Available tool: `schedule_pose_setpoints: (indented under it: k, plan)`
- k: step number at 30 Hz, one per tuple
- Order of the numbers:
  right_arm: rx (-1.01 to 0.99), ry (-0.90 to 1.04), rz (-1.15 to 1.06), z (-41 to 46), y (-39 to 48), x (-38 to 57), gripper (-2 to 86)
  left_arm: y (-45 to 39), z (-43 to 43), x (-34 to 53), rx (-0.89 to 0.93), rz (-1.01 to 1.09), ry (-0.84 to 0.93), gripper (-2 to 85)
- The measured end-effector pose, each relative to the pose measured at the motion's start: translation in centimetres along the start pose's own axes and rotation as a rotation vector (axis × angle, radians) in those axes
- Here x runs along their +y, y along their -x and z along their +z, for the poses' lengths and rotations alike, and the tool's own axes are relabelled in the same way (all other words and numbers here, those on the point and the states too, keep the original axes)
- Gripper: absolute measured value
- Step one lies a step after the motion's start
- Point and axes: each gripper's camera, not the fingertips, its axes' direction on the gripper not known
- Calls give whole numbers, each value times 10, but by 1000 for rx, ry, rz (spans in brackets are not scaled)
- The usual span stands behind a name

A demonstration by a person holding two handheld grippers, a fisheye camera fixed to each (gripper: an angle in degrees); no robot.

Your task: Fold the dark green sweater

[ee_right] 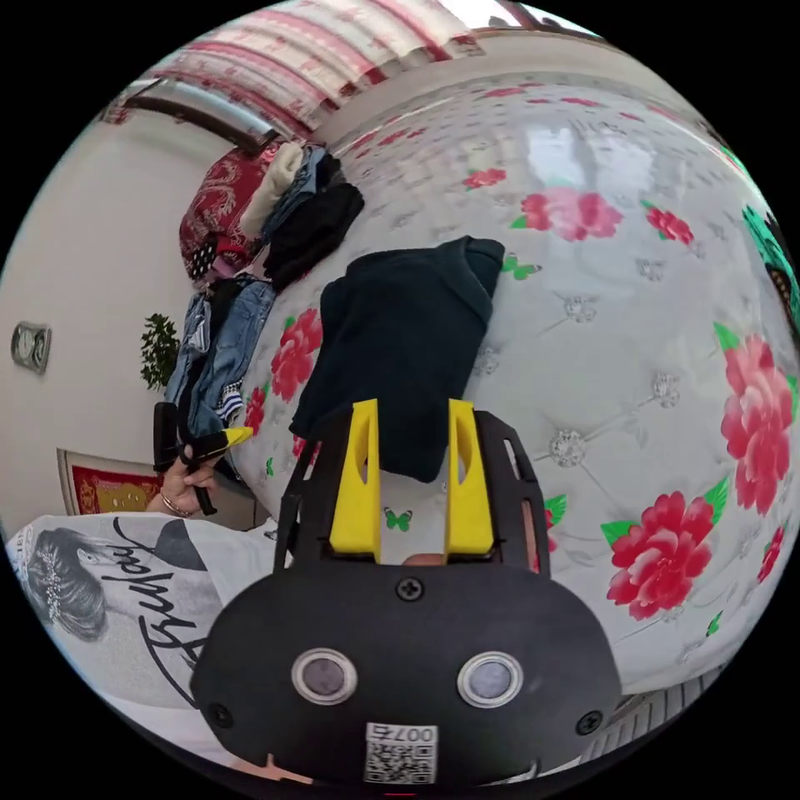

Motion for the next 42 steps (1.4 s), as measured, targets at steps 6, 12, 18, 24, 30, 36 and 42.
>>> schedule_pose_setpoints:
  k: [6, 12, 18, 24, 30, 36, 42]
  plan:
    - [-191, -9, 266, 28, -49, 12, 104, -4, 2, -40, 32, 54, 112, 73]
    - [-426, 123, 342, 69, -28, 50, 94, 30, -38, -35, -16, -13, 104, 77]
    - [-577, 265, 232, 95, -12, 56, 100, 63, -73, -26, 26, -118, 55, 102]
    - [-414, 46, 308, 10, -83, 60, 121, 53, -63, -58, 128, -41, 90, 158]
    - [-585, -109, 608, 24, -153, 80, 133, 39, -33, -90, 234, -29, 168, 192]
    - [-679, -129, 649, 64, -142, 55, 80, 42, -19, -116, 212, -162, 200, 84]
    - [-643, -140, 530, 41, -86, 18, 34, 7, -50, -134, 137, -23, 168, 67]
